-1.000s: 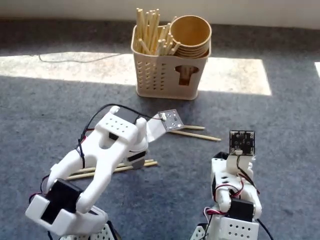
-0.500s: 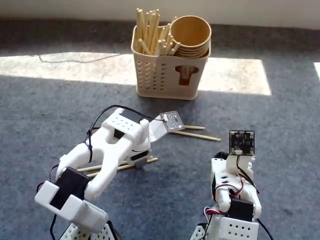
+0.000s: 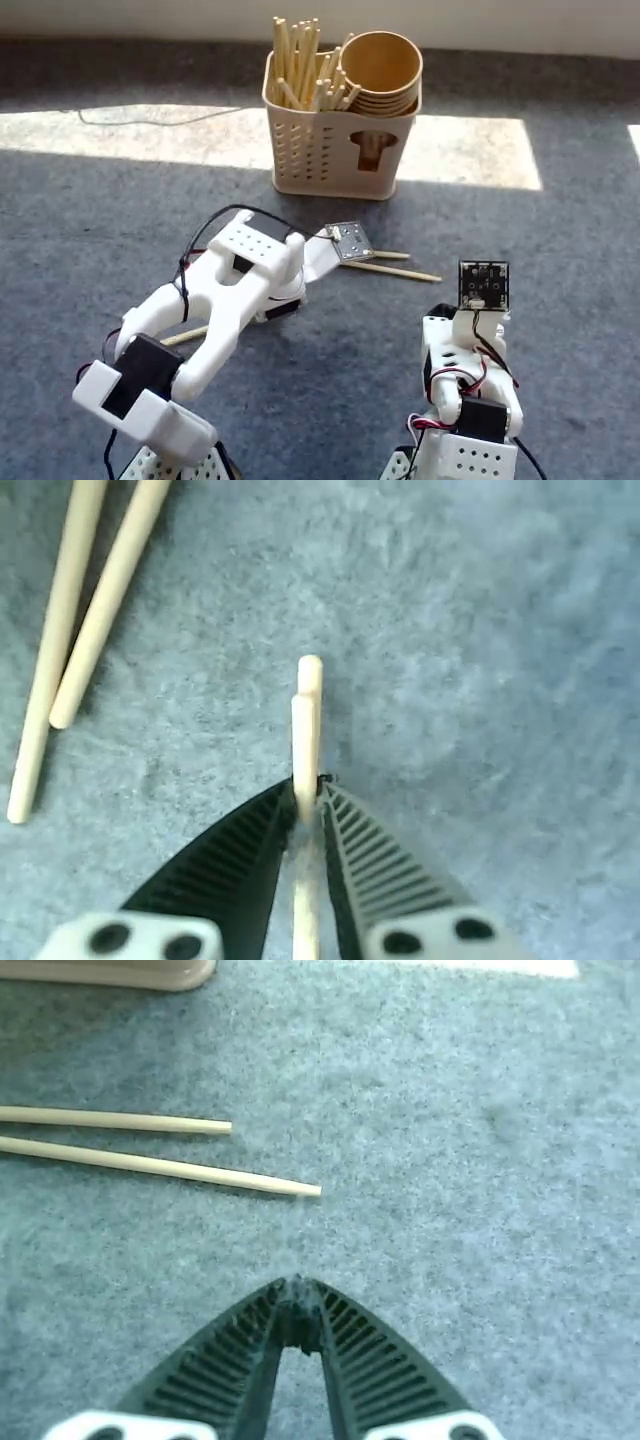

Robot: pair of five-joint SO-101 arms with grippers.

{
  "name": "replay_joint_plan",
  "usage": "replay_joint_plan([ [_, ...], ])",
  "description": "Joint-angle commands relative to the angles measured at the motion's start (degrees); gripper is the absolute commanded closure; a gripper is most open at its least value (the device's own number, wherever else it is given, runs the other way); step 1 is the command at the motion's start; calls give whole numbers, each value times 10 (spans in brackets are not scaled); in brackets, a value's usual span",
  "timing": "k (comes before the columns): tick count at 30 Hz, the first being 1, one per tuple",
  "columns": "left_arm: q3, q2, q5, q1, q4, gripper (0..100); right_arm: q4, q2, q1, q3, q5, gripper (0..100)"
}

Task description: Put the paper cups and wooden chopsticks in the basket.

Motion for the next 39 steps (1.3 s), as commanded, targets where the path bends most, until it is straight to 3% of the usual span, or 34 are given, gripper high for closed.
replay_joint_plan([
  [1,-83,-7,11,36,76,995,1,-5,7,72,2,992],
  [11,-270,-7,45,33,189,995,1,-5,7,72,2,992],
  [21,-604,-7,122,36,287,995,1,-5,7,72,2,992],
  [29,-823,-2,194,30,283,995,0,-5,7,72,2,992],
  [39,-876,-1,317,-44,90,995,0,-5,7,72,2,992],
])
